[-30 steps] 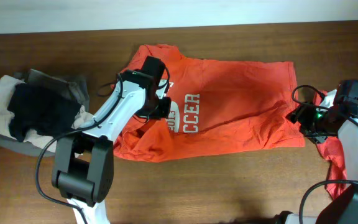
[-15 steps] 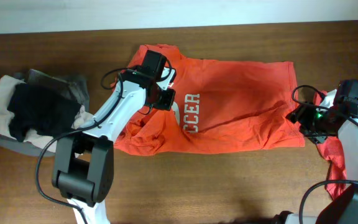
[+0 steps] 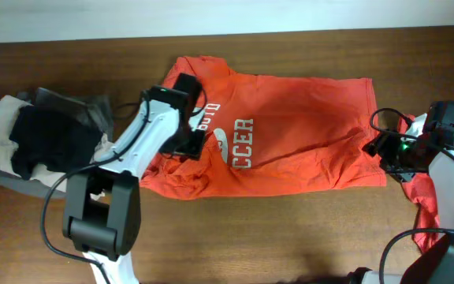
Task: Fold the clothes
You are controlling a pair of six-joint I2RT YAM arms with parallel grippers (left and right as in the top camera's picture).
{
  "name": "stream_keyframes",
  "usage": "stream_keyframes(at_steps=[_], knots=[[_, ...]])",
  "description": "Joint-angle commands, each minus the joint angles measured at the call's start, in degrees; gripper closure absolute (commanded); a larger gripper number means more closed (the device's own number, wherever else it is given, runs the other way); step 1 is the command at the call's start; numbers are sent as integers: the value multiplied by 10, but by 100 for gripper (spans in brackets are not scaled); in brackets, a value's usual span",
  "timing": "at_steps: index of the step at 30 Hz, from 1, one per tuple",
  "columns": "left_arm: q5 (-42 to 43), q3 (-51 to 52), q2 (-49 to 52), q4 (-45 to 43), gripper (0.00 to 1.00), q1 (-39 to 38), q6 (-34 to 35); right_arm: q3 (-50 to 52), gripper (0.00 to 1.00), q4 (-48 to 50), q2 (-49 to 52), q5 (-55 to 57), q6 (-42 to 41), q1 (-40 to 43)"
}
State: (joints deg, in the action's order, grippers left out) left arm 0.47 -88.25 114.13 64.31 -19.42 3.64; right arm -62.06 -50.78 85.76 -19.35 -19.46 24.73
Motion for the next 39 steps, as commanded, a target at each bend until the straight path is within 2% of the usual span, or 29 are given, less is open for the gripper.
stream_keyframes(at_steps=[1, 6, 12, 16, 17, 22, 28, 36, 39], knots=[[-19, -7, -3, 38, 43, 26, 47, -10, 36, 0, -6, 7, 2, 0], [-2, 1, -3, 51, 43, 25, 17, -11, 36, 1, -6, 7, 1, 0], [-5, 57, -3, 0, 46, 3, -7, -11, 36, 0, -6, 7, 2, 0], [-5, 71, -3, -17, 63, 2, -7, -11, 36, 0, -6, 7, 2, 0], [-8, 71, -3, -18, 70, 3, -7, -11, 36, 0, -6, 7, 1, 0], [-21, 69, -3, -23, 90, 3, -7, -11, 36, -1, -6, 7, 2, 0], [-62, 22, -3, -17, 93, 3, -8, -11, 36, -3, -6, 7, 1, 0], [-61, -18, -3, -55, 92, 3, -62, -11, 36, -3, -6, 7, 1, 0], [-28, -18, -3, -5, 91, 3, -61, -11, 35, -5, -6, 7, 2, 0]])
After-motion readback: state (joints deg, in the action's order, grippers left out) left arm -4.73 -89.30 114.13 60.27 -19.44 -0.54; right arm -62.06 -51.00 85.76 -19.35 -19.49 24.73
